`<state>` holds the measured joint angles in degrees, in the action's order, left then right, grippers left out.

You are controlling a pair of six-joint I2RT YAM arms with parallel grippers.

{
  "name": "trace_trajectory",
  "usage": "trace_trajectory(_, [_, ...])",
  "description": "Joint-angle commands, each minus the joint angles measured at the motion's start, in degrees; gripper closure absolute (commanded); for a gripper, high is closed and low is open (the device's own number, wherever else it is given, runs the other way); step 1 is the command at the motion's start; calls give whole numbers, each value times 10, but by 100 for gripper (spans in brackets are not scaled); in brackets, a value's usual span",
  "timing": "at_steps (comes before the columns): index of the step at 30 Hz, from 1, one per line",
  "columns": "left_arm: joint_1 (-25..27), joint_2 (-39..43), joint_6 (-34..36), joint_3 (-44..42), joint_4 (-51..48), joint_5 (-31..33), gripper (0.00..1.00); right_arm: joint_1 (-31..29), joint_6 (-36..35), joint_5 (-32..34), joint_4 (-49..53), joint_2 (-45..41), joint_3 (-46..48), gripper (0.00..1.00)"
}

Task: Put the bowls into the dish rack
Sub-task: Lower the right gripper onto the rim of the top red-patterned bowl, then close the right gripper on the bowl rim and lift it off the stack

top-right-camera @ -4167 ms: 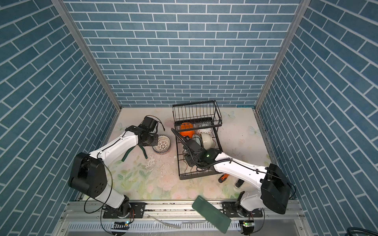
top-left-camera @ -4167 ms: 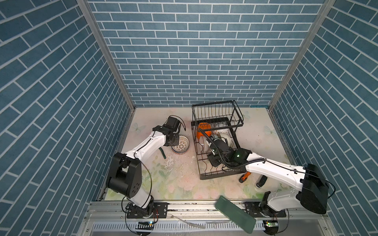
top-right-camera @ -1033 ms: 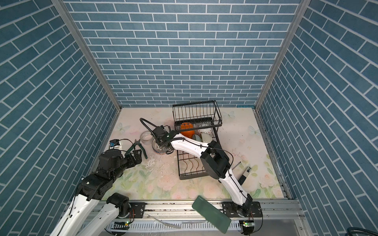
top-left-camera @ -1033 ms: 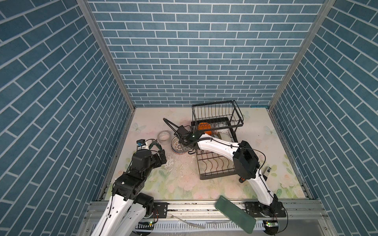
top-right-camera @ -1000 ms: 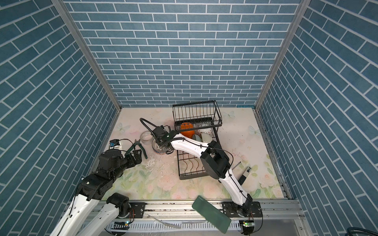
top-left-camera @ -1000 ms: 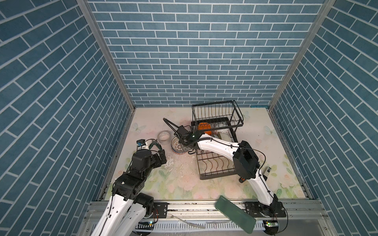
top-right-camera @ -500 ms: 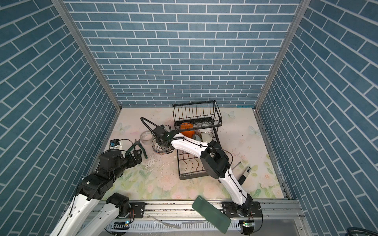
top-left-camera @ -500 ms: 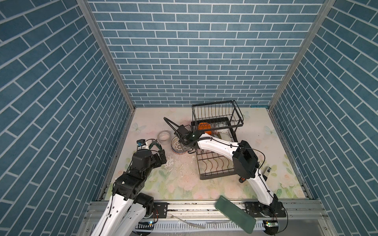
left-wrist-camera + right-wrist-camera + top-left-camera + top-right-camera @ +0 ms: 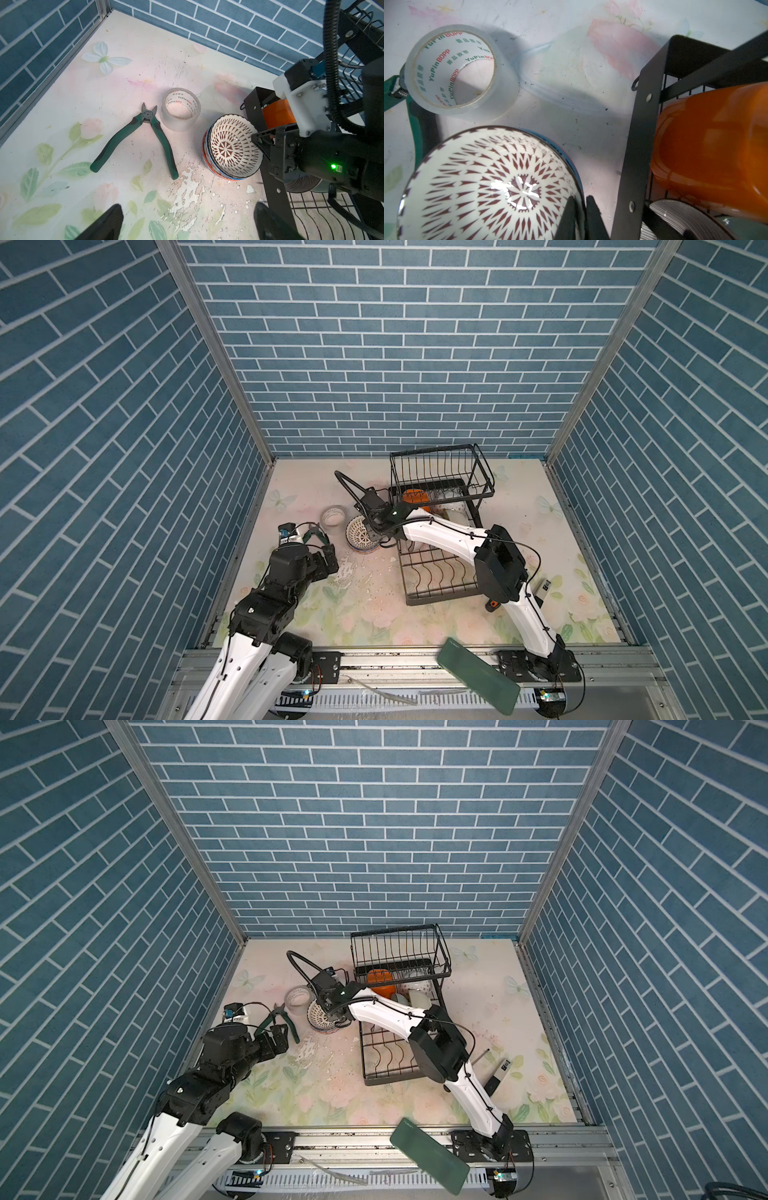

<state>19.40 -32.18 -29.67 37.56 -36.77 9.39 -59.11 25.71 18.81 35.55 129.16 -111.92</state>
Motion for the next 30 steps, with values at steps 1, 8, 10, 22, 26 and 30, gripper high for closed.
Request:
trace_trajectory(1, [-4,-4,9,-9,-1,6,0,-4,4,-9,19,-10,-12,95])
trace_trajectory(8, [-4,-8,9,-6,-2,5,0,-5,6,-10,15,-22,-13,100])
trace_trajectory(10, [-4,-6,9,-6,-2,5,0,-5,7,-10,13,-24,-12,100])
trace_trajectory(22, [-4,-9,9,-6,-3,5,0,-4,-2,-22,-45,-75,36,100])
trace_trajectory(26, [-4,-11,9,-5,-4,4,0,-4,-10,-30,-71,-93,61,100])
trace_trajectory(30, [-4,-12,8,-3,-6,5,0,-6,-22,-44,-102,-111,86,100])
